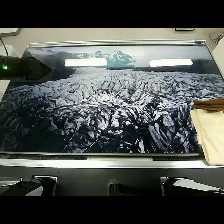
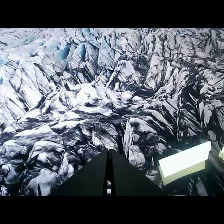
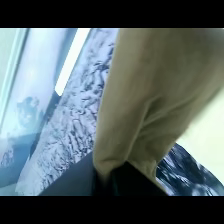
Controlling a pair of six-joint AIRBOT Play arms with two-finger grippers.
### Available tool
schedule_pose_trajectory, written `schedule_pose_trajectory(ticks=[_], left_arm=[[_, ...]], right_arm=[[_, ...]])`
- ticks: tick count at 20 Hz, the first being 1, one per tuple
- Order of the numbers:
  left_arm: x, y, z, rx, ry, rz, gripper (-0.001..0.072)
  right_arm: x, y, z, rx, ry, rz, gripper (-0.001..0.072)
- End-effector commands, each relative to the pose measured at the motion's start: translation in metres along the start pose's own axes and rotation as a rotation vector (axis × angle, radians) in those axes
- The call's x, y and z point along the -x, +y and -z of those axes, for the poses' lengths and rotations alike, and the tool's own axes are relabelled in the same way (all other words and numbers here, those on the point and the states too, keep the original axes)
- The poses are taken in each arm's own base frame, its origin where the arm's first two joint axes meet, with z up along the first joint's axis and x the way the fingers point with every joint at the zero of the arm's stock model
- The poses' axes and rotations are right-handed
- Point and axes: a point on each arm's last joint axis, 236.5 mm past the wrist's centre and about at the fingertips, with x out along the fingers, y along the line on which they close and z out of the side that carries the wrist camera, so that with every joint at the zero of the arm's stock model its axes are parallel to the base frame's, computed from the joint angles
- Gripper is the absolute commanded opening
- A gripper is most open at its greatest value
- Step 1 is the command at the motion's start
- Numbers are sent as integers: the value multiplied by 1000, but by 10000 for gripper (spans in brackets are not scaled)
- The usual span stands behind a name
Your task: Fold the clothes and pants, and hang the long-sleeved shirts on hangers.
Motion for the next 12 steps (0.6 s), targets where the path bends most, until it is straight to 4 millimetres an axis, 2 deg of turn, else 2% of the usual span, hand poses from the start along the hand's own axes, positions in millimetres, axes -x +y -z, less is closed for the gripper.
schedule_pose_trajectory(ticks=[1, 6, 10, 12], left_arm=[[1, 0, 0, -7, -2, 0, 26], [1, 0, -1, -7, -3, 0, 25], [1, 0, -1, -7, -3, 0, 25], [1, 0, -1, -7, -3, 0, 25]], right_arm=[[19, -49, 21, -110, 55, 216, 39], [51, -128, 70, -176, 187, 575, 40], [53, -176, 115, -226, 280, 715, 41], [53, -208, 127, -234, 294, 807, 41]])
